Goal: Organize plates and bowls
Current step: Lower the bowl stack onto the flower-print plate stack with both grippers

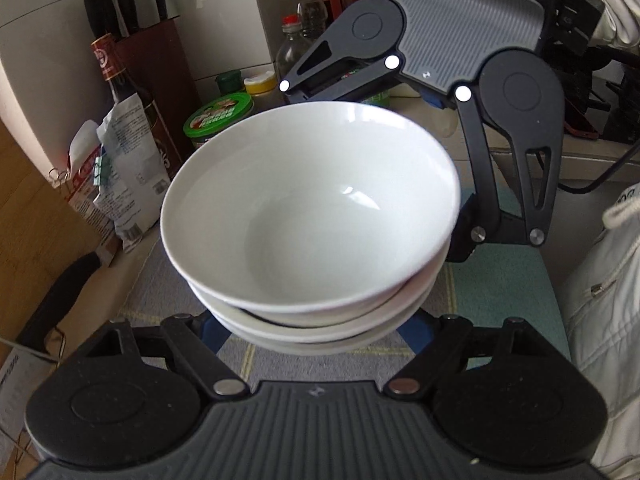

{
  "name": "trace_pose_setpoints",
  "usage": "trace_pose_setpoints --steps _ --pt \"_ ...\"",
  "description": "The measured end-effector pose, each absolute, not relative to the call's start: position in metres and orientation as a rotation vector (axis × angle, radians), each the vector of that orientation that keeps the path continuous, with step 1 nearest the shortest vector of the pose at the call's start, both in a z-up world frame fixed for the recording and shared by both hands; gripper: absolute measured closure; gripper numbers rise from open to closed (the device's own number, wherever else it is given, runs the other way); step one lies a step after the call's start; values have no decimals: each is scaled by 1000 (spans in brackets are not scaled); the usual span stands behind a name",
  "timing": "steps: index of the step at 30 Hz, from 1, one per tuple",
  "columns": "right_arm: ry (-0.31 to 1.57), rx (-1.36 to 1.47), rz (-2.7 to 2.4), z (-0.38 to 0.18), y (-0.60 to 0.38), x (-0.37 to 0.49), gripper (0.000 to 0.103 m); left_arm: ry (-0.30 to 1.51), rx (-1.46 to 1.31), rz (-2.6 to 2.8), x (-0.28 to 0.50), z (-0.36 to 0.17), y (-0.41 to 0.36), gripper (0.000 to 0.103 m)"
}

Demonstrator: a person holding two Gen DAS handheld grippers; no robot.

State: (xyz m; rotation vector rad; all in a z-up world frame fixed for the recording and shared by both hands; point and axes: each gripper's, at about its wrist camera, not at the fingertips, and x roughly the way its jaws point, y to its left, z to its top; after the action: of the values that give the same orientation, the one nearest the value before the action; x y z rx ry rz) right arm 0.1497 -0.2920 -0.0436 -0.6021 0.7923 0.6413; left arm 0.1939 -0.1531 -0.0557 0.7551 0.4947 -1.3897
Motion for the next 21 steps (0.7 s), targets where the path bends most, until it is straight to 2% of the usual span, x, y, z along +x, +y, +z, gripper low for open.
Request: trace_pose_setpoints --steps 11,21 --pt "847 -587 588 -63 -341 168 12 521 774 -1424 200 -78 -215 18" --pt "869 -545 585 -71 -360 174 12 538 789 -1429 204 -82 -230 18"
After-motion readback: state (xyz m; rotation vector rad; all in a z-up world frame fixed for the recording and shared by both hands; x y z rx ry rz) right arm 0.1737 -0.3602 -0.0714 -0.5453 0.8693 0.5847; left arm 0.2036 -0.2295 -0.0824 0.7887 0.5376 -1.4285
